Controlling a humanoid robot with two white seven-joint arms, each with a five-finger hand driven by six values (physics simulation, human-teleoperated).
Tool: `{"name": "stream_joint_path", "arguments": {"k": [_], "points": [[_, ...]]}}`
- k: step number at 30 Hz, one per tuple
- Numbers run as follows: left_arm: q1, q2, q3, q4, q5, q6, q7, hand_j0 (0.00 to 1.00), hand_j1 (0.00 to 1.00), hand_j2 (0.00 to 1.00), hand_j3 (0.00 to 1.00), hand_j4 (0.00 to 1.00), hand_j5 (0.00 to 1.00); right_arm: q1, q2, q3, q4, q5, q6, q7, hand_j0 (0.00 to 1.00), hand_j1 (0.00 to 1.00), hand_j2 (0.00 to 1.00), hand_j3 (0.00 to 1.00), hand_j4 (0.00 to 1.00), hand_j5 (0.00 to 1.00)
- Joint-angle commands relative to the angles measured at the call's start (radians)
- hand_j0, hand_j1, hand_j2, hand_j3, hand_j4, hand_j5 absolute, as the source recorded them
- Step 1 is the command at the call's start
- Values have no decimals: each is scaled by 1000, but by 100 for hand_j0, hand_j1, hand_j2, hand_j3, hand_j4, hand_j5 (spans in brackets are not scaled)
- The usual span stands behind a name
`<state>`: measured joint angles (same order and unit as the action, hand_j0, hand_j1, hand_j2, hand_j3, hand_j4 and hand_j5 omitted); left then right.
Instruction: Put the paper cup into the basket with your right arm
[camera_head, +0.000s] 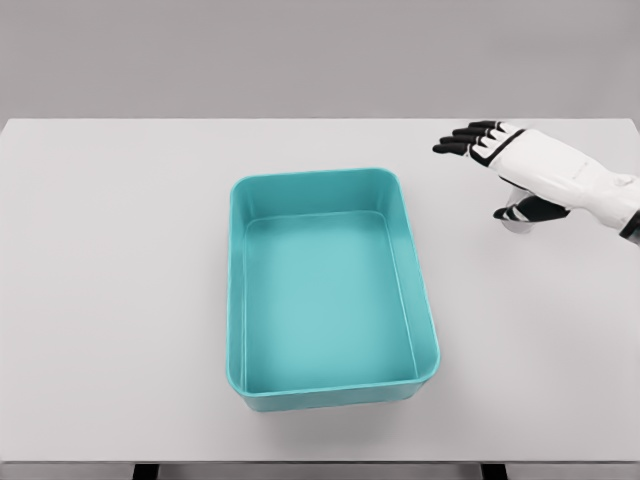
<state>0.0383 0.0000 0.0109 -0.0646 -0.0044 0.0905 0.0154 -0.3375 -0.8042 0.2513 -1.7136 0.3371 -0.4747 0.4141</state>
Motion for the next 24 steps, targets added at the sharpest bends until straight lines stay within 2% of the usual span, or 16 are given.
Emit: {"name": "stream_joint_path", "arguments": {"k": [1,3,5,8,9,10,11,12,13,14,15,17,20,24], "points": [[0,0,0,0,0,0,0,100,100,100,100,100,100,0,0,3,0,-1,-4,-1,100,100,100,100,100,100],[0,0,0,0,0,0,0,100,100,100,100,100,100,-6,0,-4,3,-4,-19,-3,100,100,100,100,100,100],[0,0,0,0,0,0,0,100,100,100,100,100,100,-34,-44,-10,54,-10,-136,-1,100,100,100,100,100,100],[0,0,0,0,0,0,0,100,100,100,100,100,100,-34,-50,-21,88,-39,-136,-1,100,100,100,100,100,100],[0,0,0,0,0,0,0,100,100,100,100,100,100,-34,-64,-23,127,-139,-136,-1,100,100,100,100,100,100],[0,0,0,0,0,0,0,100,100,100,100,100,100,-20,-66,-20,144,-354,-122,-1,100,100,100,100,100,100],[0,0,0,0,0,0,0,100,100,100,100,100,100,-15,-72,-18,144,-452,-96,-1,100,100,100,100,100,100],[0,0,0,0,0,0,0,100,100,100,100,100,100,0,-96,-17,146,-708,-59,-1,100,100,100,100,100,100],[0,0,0,0,0,0,0,100,100,100,100,100,100,24,-104,-17,158,-858,-42,-1,100,100,100,100,100,100],[0,0,0,0,0,0,-2,100,100,100,100,100,100,84,-105,-15,198,-1067,-38,0,100,100,100,100,100,100],[0,0,0,0,0,0,0,100,100,100,100,100,100,115,-110,-15,200,-1116,-39,2,100,100,100,100,100,100],[0,0,0,0,0,0,0,100,100,100,100,100,100,126,-141,-17,206,-1116,-38,2,100,100,100,100,100,100],[-2,0,0,0,0,0,-2,100,100,100,100,100,100,141,-153,-17,216,-1109,-38,0,100,100,100,100,100,100],[-2,0,0,0,0,0,0,100,100,100,100,100,100,173,-155,-14,270,-1103,-38,-1,100,100,100,100,100,100]]}}
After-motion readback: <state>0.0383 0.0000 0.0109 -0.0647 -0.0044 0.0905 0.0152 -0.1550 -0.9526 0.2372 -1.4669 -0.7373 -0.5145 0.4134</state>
